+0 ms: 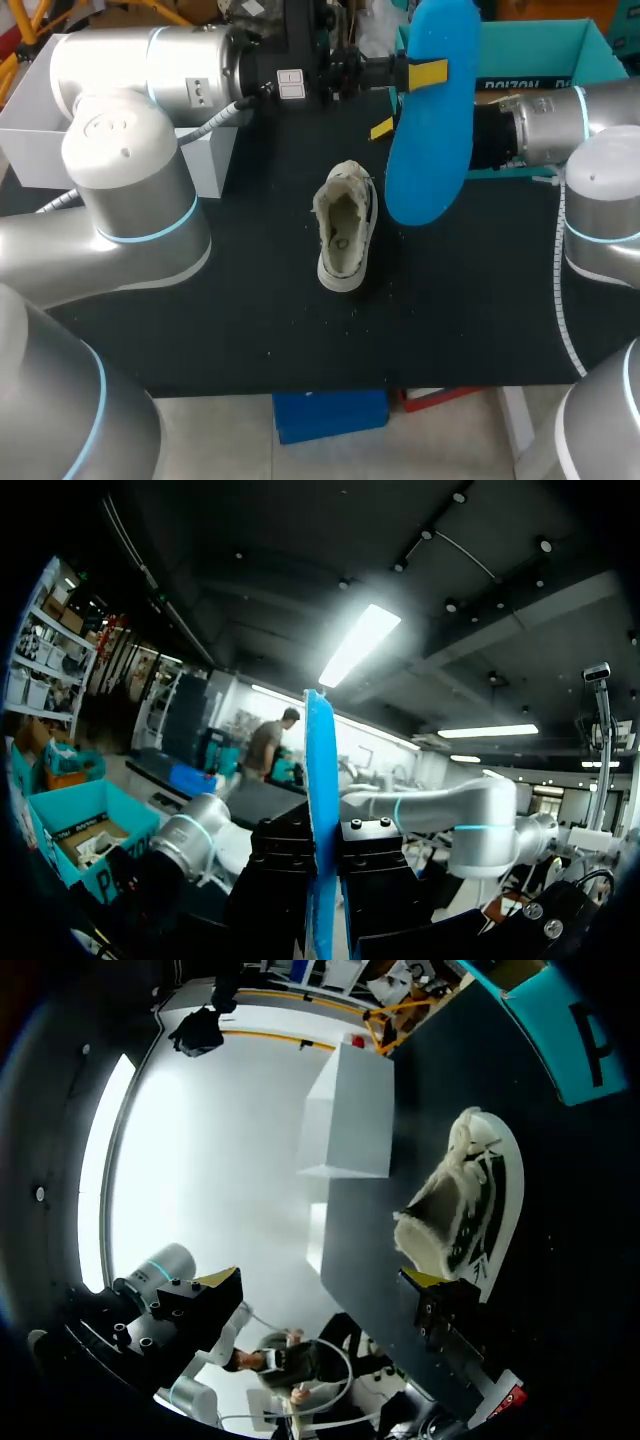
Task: Take the shoe out of the shoebox, open the shoe tongue, remove and reinsert the insole, then place the shoe into the shoebox
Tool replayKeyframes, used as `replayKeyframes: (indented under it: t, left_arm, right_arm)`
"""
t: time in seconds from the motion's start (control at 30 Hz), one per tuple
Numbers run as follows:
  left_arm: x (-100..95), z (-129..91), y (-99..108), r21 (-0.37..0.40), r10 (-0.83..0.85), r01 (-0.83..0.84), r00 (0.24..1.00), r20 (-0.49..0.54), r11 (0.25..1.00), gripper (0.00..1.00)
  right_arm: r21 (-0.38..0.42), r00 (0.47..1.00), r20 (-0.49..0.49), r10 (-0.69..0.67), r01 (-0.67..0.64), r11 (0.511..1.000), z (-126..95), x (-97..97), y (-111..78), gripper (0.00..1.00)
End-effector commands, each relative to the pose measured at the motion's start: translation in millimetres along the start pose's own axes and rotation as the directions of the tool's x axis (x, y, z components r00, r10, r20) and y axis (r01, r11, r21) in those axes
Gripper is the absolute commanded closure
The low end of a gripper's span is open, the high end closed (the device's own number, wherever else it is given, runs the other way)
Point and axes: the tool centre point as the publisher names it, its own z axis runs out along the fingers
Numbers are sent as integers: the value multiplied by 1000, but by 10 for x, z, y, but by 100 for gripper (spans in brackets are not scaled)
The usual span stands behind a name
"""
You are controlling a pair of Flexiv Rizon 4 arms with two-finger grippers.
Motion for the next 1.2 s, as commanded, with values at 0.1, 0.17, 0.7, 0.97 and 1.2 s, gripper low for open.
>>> replayKeyframes:
  t: [0.1, 0.17, 0.7, 0.97, 1.2]
  left_arm:
    - [5, 6, 9, -1, 1, -1, 1000, 2, 1000, 100]
    - [18, 1, -50, -22, 238, -237, 969, 68, 971, 100]
    - [35, -51, 605, -165, 657, -642, 752, 55, 749, 100]
    - [35, -51, 605, -165, 657, -642, 752, 55, 749, 100]
    - [35, -51, 605, -165, 657, -642, 752, 55, 749, 100]
  right_arm:
    - [-68, 1000, -10, -26, 25, 997, -12, -33, -85, 0]
    - [-68, 1000, -10, -26, 25, 997, -12, -33, -85, 0]
    - [-68, 1000, -10, -26, 25, 997, -12, -33, -85, 0]
    - [-68, 1000, -10, -26, 25, 997, -12, -33, -85, 0]
    - [-68, 1000, -10, -26, 25, 997, -12, -33, -85, 0]
